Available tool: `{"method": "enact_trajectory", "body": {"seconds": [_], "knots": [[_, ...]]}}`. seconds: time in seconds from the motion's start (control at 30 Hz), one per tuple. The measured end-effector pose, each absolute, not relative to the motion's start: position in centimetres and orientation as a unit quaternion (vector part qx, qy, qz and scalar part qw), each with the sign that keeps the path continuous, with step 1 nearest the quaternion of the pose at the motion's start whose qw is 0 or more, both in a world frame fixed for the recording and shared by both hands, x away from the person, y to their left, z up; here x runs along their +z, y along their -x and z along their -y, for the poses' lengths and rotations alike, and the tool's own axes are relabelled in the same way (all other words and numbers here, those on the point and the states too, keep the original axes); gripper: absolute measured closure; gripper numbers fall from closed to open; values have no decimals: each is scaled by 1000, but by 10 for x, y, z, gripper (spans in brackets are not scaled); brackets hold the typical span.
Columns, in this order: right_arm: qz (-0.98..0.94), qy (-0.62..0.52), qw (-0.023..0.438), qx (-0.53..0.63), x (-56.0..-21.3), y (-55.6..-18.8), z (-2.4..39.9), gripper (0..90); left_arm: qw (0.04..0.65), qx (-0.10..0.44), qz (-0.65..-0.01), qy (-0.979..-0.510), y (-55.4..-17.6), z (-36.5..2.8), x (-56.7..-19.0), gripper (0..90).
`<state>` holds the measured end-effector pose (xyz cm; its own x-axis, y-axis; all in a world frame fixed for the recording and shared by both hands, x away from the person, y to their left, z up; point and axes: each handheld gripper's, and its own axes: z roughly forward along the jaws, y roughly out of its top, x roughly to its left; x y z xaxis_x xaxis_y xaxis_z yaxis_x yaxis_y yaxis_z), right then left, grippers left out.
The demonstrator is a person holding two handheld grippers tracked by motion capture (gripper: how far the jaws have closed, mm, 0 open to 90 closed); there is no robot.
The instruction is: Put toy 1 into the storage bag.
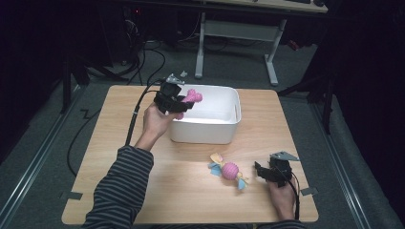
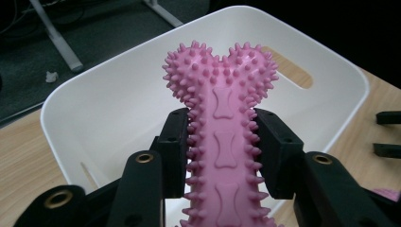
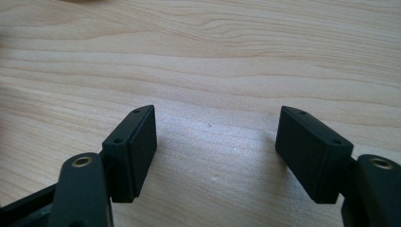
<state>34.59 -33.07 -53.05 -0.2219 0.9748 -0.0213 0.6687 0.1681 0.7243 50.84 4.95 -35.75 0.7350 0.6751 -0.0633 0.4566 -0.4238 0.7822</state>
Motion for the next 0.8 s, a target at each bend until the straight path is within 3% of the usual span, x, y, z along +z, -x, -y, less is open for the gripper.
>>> {"method": "enact_trajectory", "body": {"seconds": [0.8], "knots": [[-721,-570,254,302,-531,-346,331,302,402,146,-348,-834,-527,-48,-385,571]]}}
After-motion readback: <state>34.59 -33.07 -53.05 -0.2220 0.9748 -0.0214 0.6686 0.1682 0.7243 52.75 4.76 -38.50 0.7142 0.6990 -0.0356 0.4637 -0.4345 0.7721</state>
